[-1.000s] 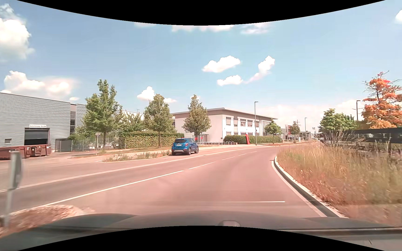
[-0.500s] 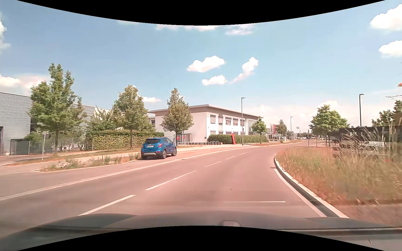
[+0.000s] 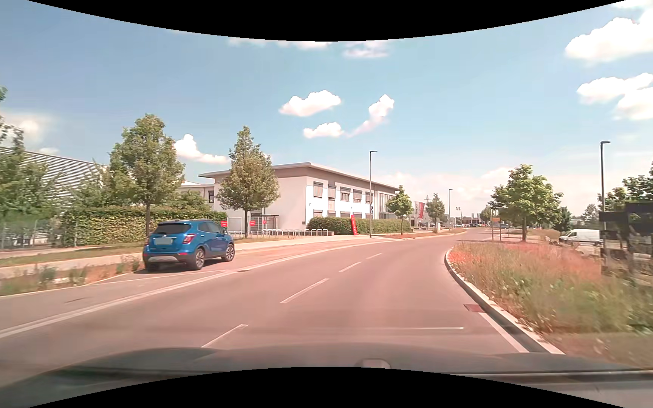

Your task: Follow the waypoints while adhering to traffic rules and regulations

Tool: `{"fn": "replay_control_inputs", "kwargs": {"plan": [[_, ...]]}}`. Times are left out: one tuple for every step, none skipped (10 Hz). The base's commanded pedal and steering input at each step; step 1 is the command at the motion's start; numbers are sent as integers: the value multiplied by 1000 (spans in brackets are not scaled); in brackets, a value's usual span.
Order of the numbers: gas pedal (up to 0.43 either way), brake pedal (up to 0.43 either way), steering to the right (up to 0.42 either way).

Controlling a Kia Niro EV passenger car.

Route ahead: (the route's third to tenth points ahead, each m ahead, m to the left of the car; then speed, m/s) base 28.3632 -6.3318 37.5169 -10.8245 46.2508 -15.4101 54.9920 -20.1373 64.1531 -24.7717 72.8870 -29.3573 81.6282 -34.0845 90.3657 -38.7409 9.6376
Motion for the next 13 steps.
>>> {"fn": "replay_control_inputs", "kwargs": {"plan": [[248, 0, 87], [248, 0, 89], [248, 0, 91], [240, 0, 93], [240, 0, 94], [240, 0, 94], [240, 0, 94], [240, 0, 94], [240, 0, 94], [240, 0, 93], [240, 0, 92], [209, 0, 90], [197, 0, 89]]}}
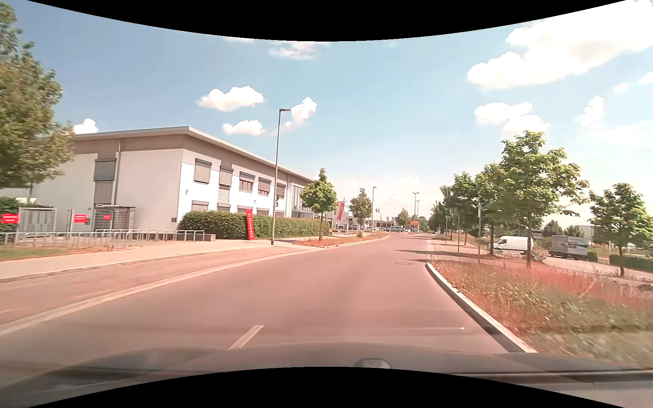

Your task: Follow the waypoints while adhering to traffic rules and regulations

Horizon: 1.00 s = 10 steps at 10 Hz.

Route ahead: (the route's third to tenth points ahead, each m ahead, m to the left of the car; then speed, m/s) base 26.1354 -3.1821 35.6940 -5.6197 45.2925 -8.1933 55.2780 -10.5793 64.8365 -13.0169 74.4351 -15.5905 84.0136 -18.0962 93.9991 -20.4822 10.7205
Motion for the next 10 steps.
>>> {"fn": "replay_control_inputs", "kwargs": {"plan": [[189, 0, 85], [189, 0, 80], [189, 0, 76], [189, 0, 71], [197, 0, 70], [197, 0, 67], [197, 0, 64], [197, 0, 59], [197, 0, 55], [197, 0, 51]]}}
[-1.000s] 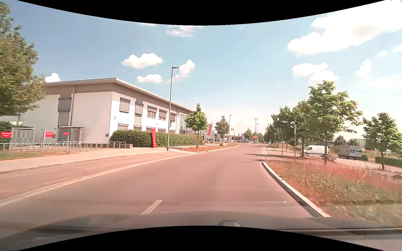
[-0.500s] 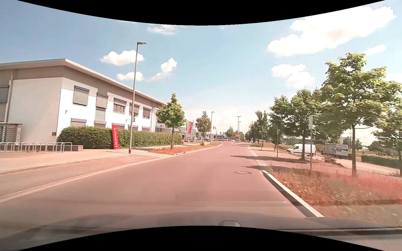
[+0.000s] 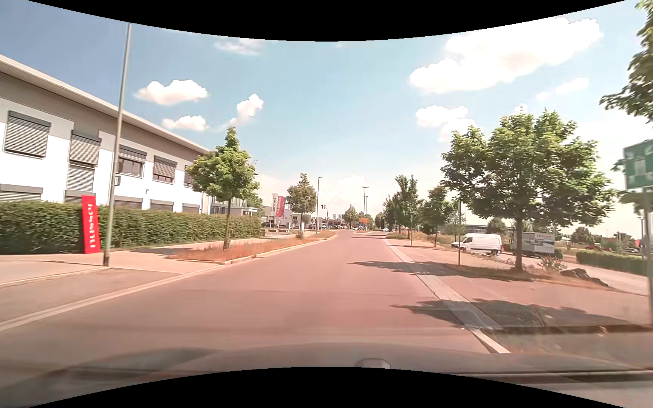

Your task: Follow the waypoints while adhering to traffic rules and regulations

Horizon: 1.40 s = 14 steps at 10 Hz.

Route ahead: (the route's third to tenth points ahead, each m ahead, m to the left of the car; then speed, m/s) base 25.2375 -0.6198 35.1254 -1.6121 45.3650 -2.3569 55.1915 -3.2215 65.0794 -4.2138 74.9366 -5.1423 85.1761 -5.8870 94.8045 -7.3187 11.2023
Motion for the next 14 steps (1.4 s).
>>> {"fn": "replay_control_inputs", "kwargs": {"plan": [[197, 0, 49], [197, 0, 46], [197, 0, 43], [197, 0, 37], [197, 0, 29], [197, 0, 23], [197, 0, 15], [197, 0, 12], [197, 0, 12], [189, 0, 10], [189, 0, 5], [169, 0, 4], [157, 0, 4], [157, 0, 4]]}}
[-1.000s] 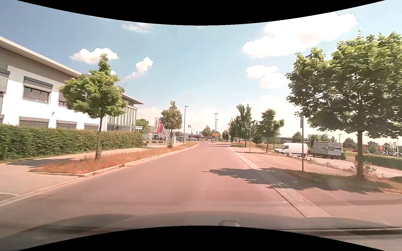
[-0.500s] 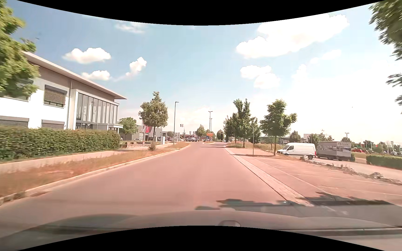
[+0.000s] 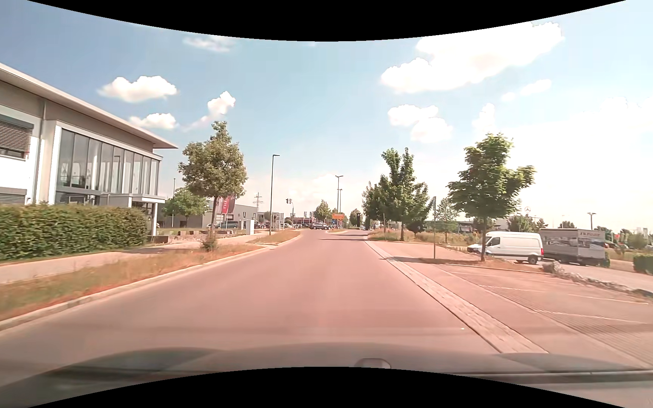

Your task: Follow the waypoints while adhering to traffic rules and regulations

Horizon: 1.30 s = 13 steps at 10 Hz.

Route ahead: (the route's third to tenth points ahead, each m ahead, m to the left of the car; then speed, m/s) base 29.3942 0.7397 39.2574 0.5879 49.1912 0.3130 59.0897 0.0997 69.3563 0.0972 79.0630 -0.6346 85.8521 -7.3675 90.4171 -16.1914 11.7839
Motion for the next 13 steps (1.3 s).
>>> {"fn": "replay_control_inputs", "kwargs": {"plan": [[150, 0, 4], [150, 0, 4], [138, 0, 4], [130, 0, 4], [98, 0, 5], [59, 0, 5], [39, 0, 7], [28, 0, 9], [28, 0, 10], [28, 0, 10], [28, 0, 9], [28, 0, 9], [28, 0, 10]]}}
